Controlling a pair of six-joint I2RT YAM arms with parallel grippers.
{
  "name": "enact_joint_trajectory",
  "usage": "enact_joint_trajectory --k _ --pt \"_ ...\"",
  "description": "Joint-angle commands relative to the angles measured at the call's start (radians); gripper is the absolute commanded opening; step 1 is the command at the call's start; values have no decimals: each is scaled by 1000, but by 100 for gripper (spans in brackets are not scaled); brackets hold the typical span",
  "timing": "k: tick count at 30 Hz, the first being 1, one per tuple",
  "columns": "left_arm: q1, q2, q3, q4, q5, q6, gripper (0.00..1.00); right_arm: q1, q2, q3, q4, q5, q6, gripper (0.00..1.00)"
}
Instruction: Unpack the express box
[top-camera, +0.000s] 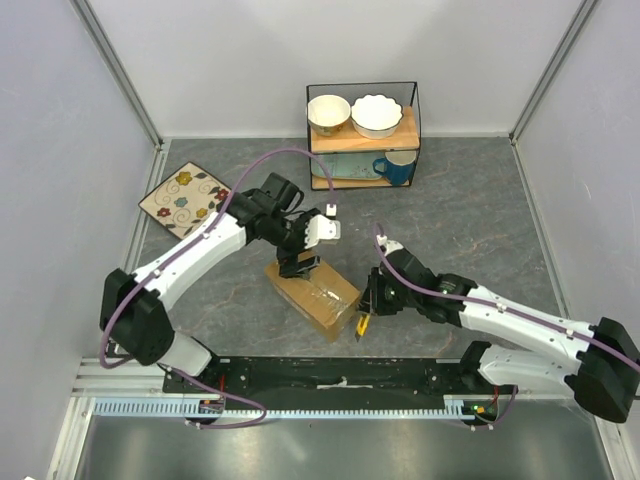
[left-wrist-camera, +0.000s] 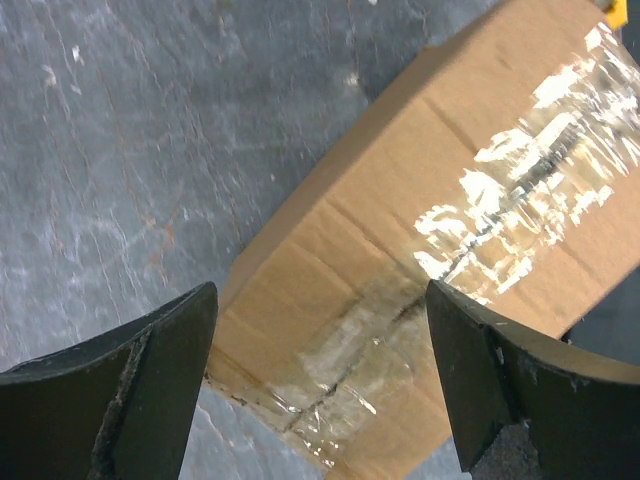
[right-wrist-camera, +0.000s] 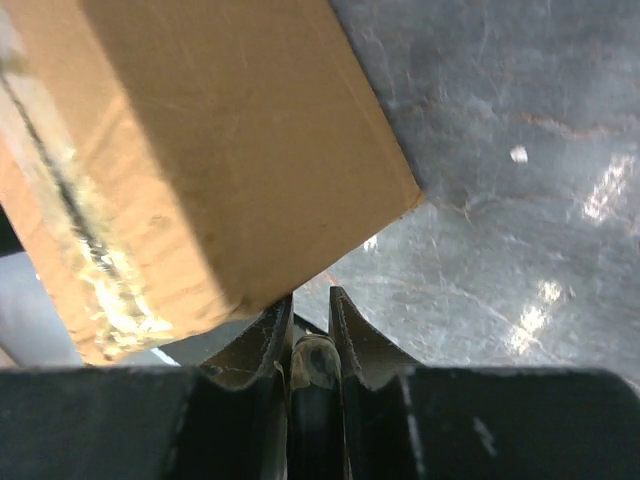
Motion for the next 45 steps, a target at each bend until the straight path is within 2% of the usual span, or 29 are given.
enact_joint_trajectory --k 1,10,22,25,28,31,36,41,45 --pt "9 -126 -65 -44 -15 15 91 0 56 123 72 77 -66 0" --pt "6 -258 -146 -38 34 -29 94 -17 176 215 171 59 -91 0" --pt "-14 -171 -62 -26 64 32 94 -52 240 257 225 34 -101 0" --pt "-17 -158 -63 -10 81 24 99 -64 272 289 250 16 -104 0" --pt "-17 -166 -68 7 104 6 99 -75 294 307 251 17 -109 0" --pt "-17 -181 -62 -24 129 29 99 -112 249 269 251 37 -92 0" --pt "-19 -224 -71 -38 133 21 99 -207 73 169 262 112 19 0" --pt "-40 -226 -40 -50 37 -28 99 -247 -33 44 331 223 198 0" --pt "-91 -268 -75 -21 -32 15 99 -255 -45 -27 443 235 328 0"
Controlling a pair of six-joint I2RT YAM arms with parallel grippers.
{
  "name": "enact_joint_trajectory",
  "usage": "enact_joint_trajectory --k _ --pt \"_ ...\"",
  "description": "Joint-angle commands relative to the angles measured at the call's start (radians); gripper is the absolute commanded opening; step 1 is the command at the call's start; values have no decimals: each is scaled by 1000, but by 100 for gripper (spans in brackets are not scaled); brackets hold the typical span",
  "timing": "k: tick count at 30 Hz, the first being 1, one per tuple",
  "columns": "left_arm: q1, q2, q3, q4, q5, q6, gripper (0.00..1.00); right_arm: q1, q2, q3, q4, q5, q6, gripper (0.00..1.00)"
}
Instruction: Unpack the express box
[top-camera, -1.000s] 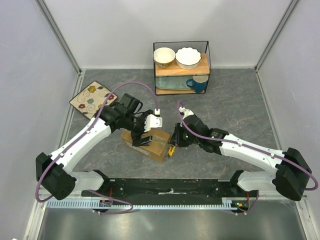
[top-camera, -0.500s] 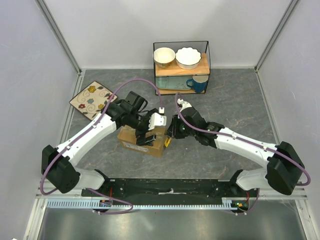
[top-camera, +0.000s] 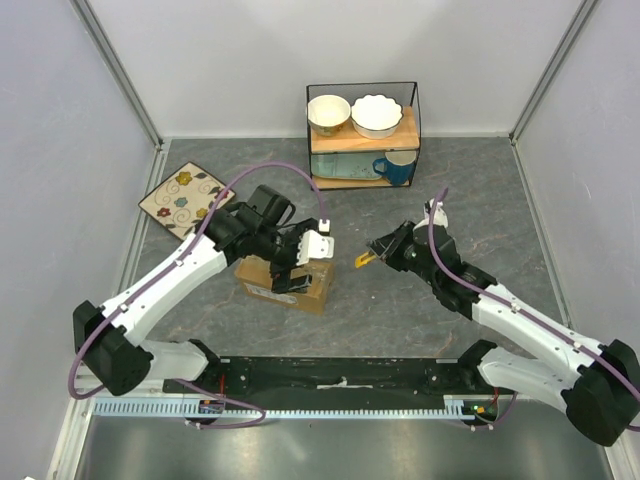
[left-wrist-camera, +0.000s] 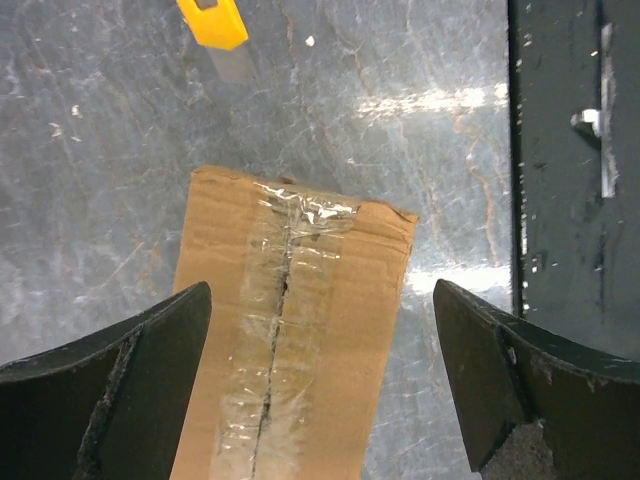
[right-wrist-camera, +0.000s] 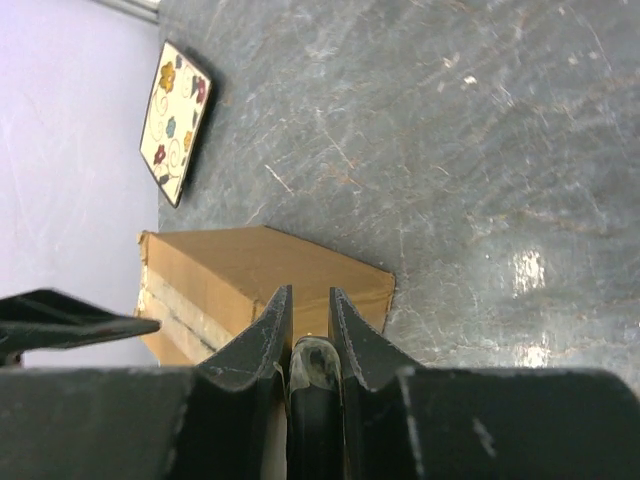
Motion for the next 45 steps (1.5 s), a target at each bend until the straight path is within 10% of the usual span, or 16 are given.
enact_joint_trajectory --k 1,45 --pt "-73 -65 -6 57 -109 28 99 -6 2 -72 158 54 195 0" --pt "-195 24 -112 257 -350 -234 99 -30 178 -117 445 20 294 0"
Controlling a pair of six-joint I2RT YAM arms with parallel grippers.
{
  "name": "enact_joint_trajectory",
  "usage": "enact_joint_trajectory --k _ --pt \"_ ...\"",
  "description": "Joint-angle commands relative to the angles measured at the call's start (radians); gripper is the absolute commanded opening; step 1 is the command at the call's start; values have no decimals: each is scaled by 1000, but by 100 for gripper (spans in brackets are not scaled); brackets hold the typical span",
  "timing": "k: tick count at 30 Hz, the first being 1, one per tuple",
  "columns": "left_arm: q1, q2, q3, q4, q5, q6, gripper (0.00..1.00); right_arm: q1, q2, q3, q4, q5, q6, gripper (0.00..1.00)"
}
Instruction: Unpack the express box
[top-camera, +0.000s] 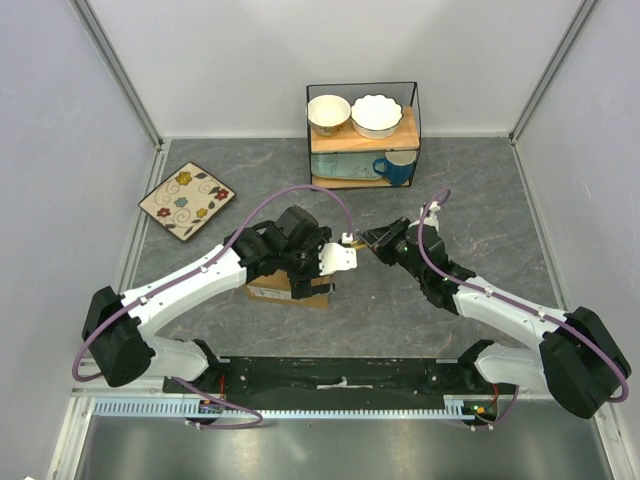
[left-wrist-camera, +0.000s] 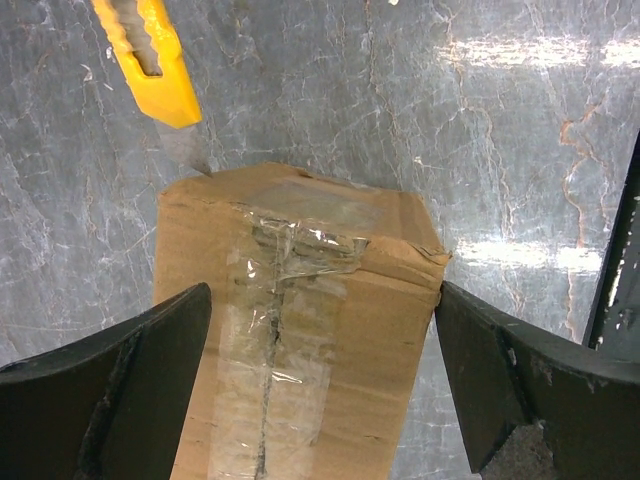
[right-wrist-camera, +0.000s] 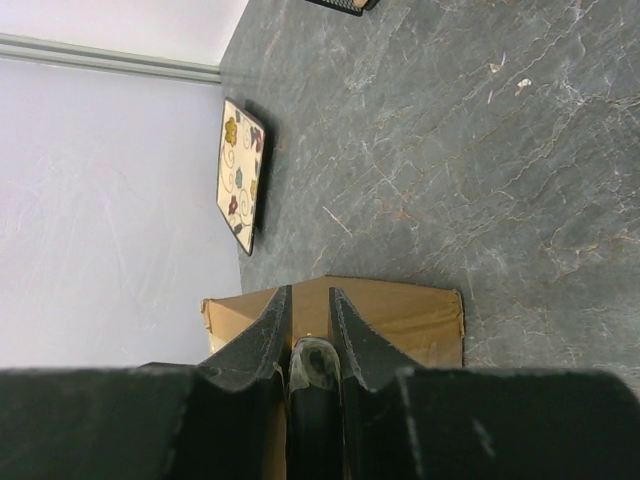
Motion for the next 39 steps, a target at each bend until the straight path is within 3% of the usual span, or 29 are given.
enact_joint_trajectory --k 1,22,39 --pt "-4 -16 7 9 28 -57 99 -1 0 3 64 20 14 0" --pt "-4 -31 -60 39 -4 -100 99 46 34 16 93 54 14 0" --pt "-2 -57 -91 70 -29 -97 99 99 -17 51 23 138 -23 0"
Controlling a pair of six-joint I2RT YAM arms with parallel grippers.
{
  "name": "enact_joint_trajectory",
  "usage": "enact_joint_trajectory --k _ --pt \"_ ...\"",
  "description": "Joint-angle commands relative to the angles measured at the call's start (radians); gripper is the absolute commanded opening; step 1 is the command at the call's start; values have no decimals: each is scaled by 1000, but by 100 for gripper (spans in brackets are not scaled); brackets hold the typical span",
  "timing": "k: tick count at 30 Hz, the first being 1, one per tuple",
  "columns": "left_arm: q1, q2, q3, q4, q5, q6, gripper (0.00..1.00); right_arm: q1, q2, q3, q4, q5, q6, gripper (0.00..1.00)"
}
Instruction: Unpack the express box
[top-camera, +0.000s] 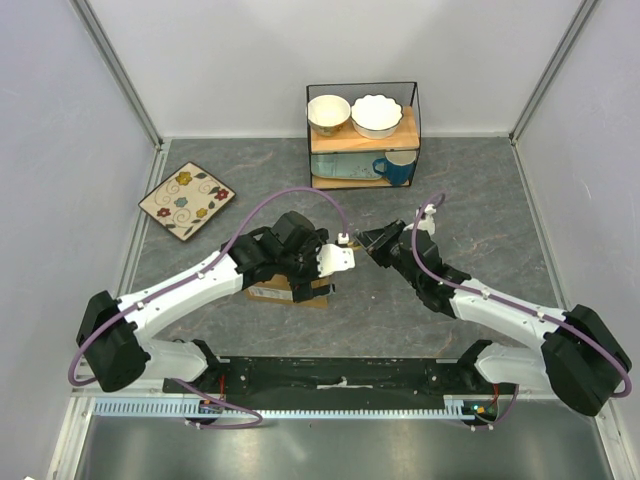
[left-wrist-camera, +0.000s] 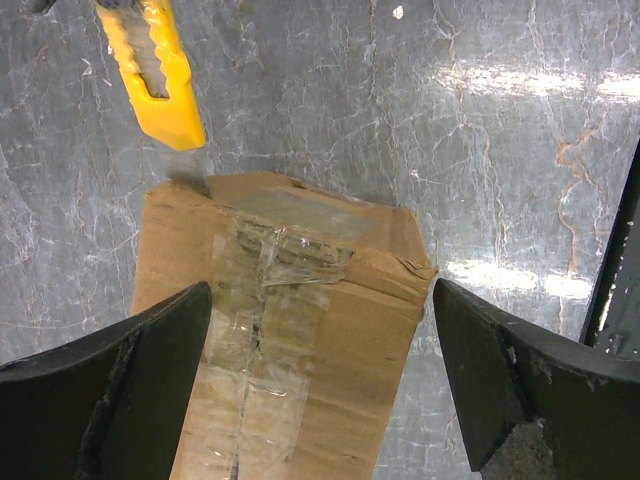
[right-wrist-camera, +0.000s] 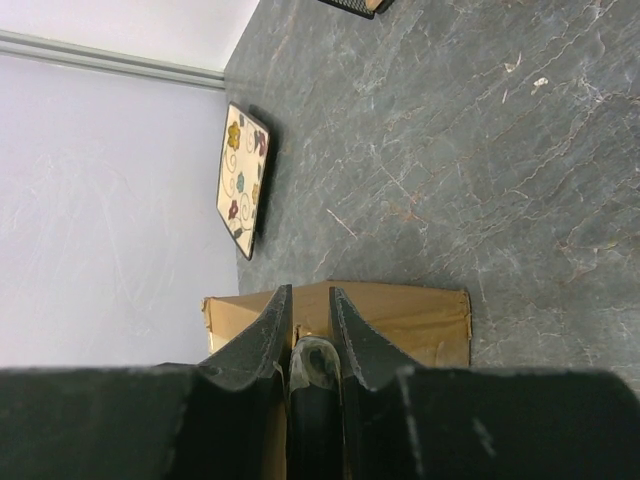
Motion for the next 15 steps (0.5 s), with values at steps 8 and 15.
enact_joint_trajectory --k 8,15 --pt "-2 -32 -24 -12 -29 -30 99 63 -13 56 2 82 -13 0" --pt "-2 -35 -30 -11 -25 -31 99 77 -35 62 -30 114 -20 0"
